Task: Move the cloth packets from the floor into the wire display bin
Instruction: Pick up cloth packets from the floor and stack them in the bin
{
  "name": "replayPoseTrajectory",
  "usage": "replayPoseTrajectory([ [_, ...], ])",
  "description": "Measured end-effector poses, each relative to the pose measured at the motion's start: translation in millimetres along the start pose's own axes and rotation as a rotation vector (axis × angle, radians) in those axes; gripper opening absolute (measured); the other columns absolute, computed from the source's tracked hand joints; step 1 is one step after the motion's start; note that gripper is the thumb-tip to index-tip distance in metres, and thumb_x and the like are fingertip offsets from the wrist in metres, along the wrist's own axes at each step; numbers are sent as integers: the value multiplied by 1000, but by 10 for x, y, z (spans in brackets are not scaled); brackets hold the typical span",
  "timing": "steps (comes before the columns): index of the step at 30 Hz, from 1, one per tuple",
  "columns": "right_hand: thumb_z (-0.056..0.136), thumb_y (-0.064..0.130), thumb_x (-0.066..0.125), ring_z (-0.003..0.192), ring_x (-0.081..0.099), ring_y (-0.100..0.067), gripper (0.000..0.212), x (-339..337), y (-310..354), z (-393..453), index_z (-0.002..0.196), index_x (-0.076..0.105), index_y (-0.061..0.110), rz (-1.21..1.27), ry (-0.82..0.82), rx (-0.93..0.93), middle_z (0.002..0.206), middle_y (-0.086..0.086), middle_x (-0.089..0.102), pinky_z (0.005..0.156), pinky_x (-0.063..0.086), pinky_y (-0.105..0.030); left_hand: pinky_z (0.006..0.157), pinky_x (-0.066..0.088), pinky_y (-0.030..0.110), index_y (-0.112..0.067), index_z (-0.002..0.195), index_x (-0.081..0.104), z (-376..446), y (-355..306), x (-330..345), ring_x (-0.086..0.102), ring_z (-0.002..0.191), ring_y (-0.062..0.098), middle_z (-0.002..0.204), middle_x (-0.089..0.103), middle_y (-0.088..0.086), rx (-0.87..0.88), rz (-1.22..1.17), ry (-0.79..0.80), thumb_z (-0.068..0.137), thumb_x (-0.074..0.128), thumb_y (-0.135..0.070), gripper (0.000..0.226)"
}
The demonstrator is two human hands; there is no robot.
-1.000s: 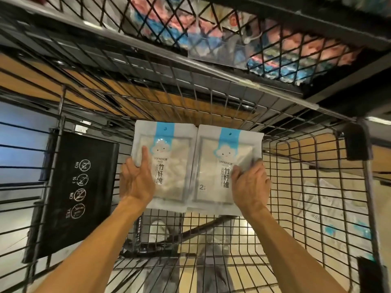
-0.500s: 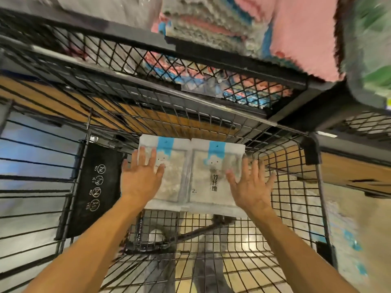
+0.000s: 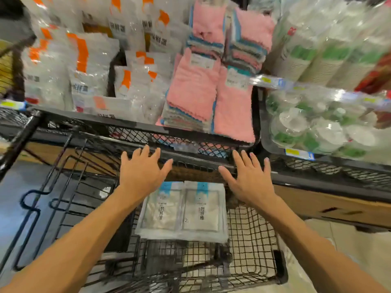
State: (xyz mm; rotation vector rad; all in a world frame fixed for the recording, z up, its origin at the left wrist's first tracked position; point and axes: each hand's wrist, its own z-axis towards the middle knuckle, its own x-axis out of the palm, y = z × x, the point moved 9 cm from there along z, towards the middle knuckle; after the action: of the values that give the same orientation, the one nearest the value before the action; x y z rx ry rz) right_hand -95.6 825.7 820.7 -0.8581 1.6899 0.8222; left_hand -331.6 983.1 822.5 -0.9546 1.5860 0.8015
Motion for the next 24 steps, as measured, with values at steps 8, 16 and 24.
replayPoseTrajectory([
  [8, 98, 77, 17, 160, 8, -27, 83, -1680, -302, -636, 164, 17, 27, 62, -142, 21, 173, -4, 16, 126, -1, -57, 114, 28, 58, -31, 144, 52, -433, -711, -1633, 46, 138, 33, 151, 50, 6, 109, 57, -170, 89, 18, -85, 84],
  [16, 97, 78, 16, 160, 9, -26, 84, -2567, -1027, -1488, 164, 16, 29, 109, -283, 243, 173, -2, 14, 127, 2, -59, 122, 15, 58, -32, 158, 29, -725, -1725, -2710, 28, 151, 27, 167, 25, 4, 413, 17, -296, 92, 13, -80, 84],
  [24, 94, 83, 16, 154, 27, -29, 89, -2719, -1945, -2793, 162, 26, 26, 116, -417, 625, 169, -4, 29, 124, 20, -57, 121, 14, 64, -33, 161, 17, -1241, -3053, -2794, 16, 156, 27, 170, 14, 3, 803, 109, -217, 79, 0, -87, 100],
])
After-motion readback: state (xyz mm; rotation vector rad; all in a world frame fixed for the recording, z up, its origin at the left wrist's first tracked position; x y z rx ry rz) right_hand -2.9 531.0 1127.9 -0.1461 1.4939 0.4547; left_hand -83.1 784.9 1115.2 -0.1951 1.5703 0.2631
